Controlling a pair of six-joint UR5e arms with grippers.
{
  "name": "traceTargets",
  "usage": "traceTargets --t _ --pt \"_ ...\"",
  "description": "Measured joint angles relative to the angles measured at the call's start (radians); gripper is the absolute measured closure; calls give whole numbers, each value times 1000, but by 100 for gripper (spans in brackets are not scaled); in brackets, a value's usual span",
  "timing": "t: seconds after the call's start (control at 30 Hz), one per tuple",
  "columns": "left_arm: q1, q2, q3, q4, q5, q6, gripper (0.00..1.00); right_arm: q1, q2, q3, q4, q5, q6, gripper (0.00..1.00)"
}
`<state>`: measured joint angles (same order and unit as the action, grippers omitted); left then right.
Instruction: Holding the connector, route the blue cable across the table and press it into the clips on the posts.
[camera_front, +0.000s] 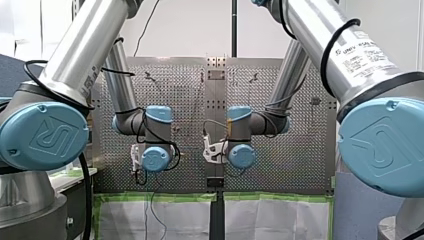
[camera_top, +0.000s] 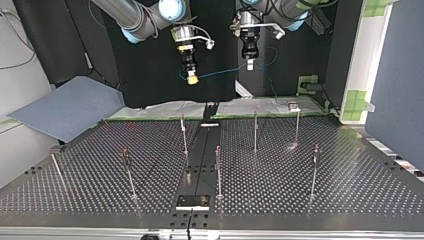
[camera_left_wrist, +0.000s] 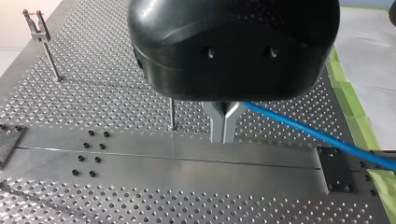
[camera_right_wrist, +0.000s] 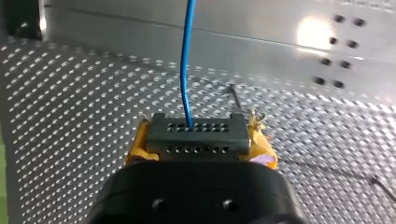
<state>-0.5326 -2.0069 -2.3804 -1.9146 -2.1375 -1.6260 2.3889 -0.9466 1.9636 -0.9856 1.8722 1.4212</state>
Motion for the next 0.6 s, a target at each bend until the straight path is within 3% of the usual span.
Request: traceTargets --t 0.1,0.27,0.6 --pt "0 0 0 0 0 0 100 1 33 -24 33 6 -17 100" --pt "0 0 0 0 0 0 100 2 82 -35 75 8 -23 100" --pt "4 4 -4 -4 4 2 100 2 114 -36 86 9 -23 100"
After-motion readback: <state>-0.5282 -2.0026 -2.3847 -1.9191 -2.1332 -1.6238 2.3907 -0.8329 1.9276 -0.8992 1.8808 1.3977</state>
